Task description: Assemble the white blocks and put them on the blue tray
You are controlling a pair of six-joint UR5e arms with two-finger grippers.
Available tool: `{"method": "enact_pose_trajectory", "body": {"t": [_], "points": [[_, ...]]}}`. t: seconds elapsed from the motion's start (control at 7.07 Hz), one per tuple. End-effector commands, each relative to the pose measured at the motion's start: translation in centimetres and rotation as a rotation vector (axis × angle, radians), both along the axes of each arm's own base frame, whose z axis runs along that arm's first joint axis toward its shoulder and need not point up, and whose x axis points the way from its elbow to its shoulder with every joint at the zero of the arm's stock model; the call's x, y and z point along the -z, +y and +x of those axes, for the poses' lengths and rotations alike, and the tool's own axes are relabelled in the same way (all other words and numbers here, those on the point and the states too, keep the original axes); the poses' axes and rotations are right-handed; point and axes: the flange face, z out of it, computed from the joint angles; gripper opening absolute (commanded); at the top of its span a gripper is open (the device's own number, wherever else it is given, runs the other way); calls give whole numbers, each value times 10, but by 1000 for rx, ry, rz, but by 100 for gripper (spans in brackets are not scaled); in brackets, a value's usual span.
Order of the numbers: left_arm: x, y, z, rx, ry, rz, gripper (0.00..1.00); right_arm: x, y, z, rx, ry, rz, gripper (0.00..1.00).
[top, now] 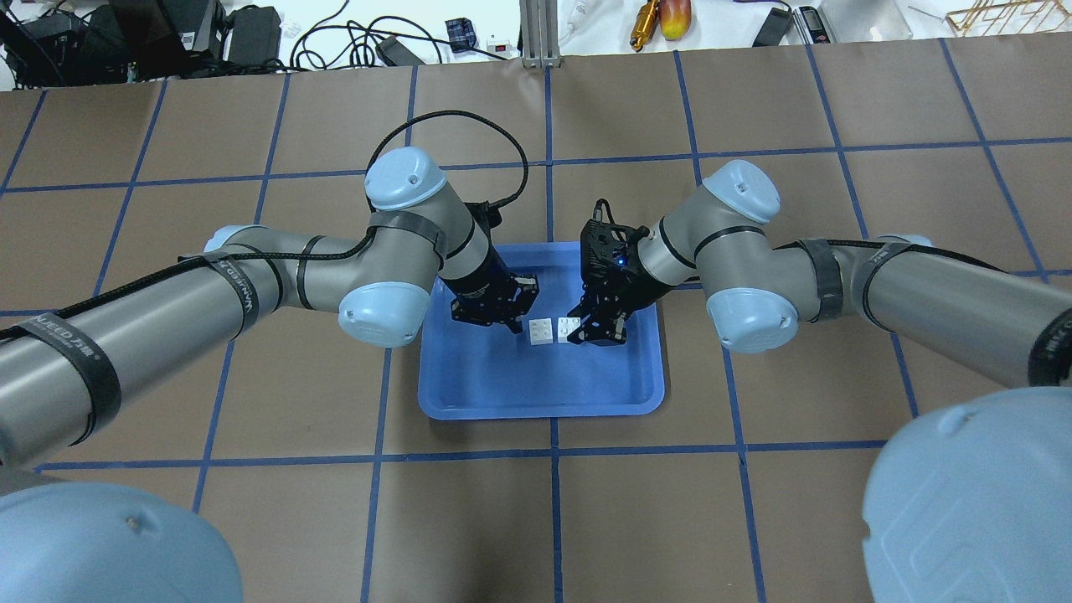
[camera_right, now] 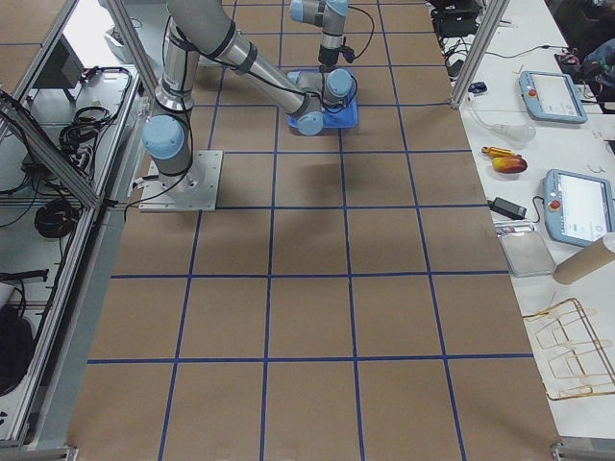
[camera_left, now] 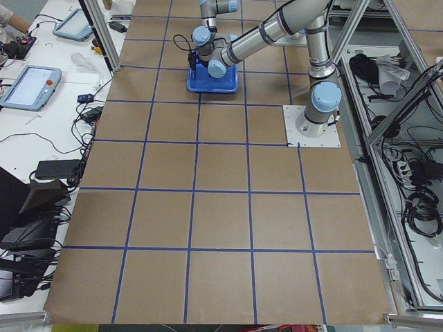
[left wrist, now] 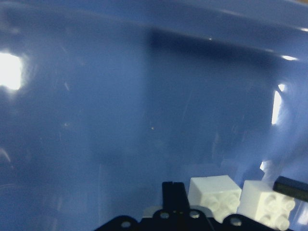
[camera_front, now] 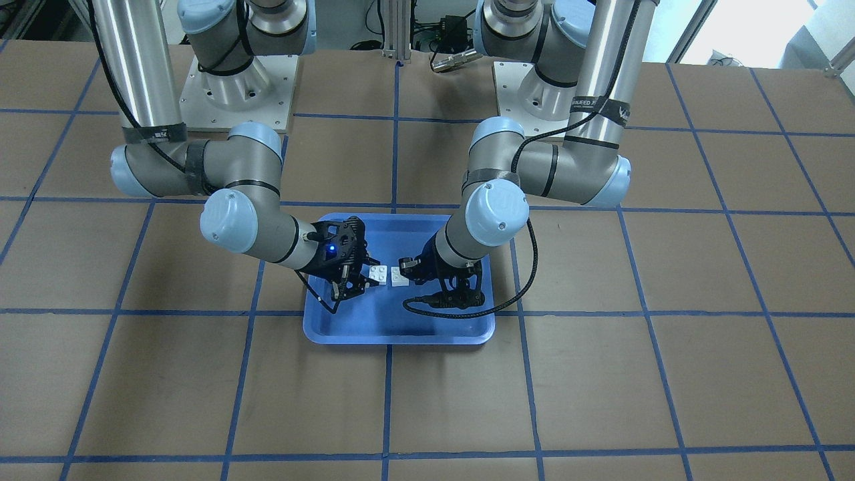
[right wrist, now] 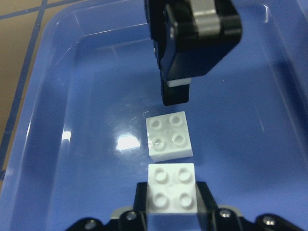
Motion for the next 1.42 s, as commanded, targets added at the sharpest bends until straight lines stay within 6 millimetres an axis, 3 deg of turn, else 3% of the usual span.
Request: {"method": "enact_pose_trajectory", "body": {"t": [0.0, 0.14, 0.28, 0.42, 0.57, 0.85, 0.99, 1.27], "points": [[0, 1, -1, 1, 0, 0, 0, 1, 4, 13, 1, 5, 15, 0], [1, 0, -1, 0, 0, -1, 0, 1, 3, 13, 2, 8, 6, 0], [0, 0, -1, 0, 2, -2, 0, 0, 4, 14, 3, 9, 6, 28], [0, 0, -1, 0, 2, -2, 0, 0, 3, 13, 6, 5, 8, 63], [-1, 0, -1, 0, 2, -5, 0, -3, 3, 13, 8, 5, 4, 75], [-3, 0, -2, 1, 1, -7, 0, -10, 3, 13, 136, 23, 85, 93], [-4, 2, -4, 3, 2, -7, 0, -26, 2, 11, 225, 45, 115, 100], [-4, 3, -6, 3, 2, -6, 0, -77, 7, -8, 453, 166, 177, 100]]}}
